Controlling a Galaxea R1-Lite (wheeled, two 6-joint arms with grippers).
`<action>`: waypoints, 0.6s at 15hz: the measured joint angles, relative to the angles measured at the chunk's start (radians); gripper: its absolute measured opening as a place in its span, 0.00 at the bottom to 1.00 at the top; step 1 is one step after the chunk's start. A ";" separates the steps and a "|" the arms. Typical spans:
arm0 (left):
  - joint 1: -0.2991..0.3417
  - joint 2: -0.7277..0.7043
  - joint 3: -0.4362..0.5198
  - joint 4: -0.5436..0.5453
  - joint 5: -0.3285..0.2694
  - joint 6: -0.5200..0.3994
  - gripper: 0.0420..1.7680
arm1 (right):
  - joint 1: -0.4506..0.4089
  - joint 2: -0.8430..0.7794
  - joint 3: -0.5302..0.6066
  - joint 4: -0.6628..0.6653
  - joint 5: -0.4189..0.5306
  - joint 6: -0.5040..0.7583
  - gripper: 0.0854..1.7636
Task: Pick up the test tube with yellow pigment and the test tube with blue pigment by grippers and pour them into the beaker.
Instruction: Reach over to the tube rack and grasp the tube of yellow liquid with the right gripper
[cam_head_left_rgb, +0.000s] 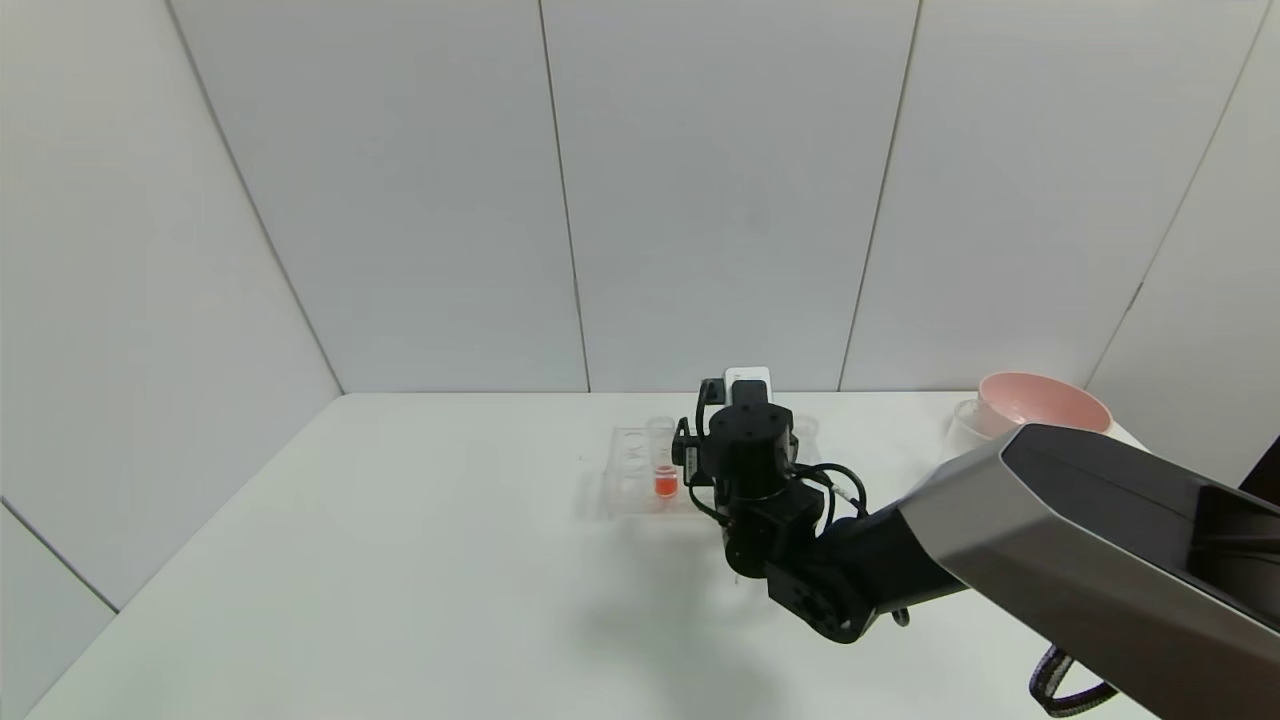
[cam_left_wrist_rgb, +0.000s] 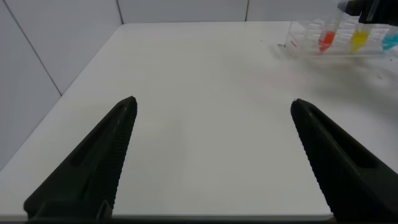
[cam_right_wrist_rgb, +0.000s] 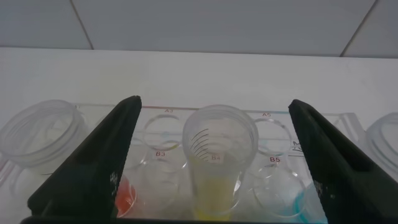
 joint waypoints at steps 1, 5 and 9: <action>0.000 0.000 0.000 0.000 0.000 0.000 1.00 | 0.000 0.007 -0.011 0.006 0.000 -0.002 0.97; 0.000 0.000 0.000 0.000 0.000 0.000 1.00 | -0.001 0.020 -0.029 0.013 0.004 -0.005 0.83; 0.000 0.000 0.000 0.000 0.000 0.000 1.00 | -0.003 0.023 -0.021 0.013 0.010 -0.005 0.50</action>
